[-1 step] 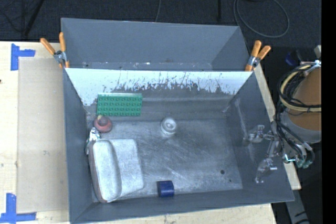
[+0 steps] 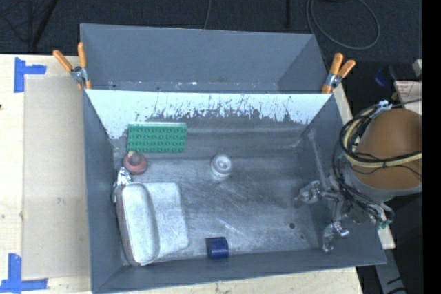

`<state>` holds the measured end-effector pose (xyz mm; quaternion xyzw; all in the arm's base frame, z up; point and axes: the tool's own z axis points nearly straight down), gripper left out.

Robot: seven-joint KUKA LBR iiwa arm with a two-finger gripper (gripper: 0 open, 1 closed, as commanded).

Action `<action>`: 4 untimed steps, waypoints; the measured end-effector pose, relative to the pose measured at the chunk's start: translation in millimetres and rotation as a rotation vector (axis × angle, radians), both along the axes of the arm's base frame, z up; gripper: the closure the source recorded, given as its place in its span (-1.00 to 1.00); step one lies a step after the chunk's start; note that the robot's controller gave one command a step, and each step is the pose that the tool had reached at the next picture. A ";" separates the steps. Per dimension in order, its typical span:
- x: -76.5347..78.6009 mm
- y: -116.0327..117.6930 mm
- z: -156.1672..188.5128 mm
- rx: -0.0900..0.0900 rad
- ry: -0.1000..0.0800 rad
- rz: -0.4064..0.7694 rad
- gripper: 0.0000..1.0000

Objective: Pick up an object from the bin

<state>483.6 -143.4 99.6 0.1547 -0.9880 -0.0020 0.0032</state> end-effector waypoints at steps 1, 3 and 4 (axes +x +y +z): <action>-0.7 26.7 92.9 -0.003 -0.014 0.068 -1.00; -14.3 92.0 38.6 0.002 -0.006 0.269 -1.00; -13.6 149.8 45.6 0.001 -0.007 0.400 -1.00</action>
Offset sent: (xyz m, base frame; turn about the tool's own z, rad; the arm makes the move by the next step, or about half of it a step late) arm -0.0022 0.0255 0.0891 -0.0696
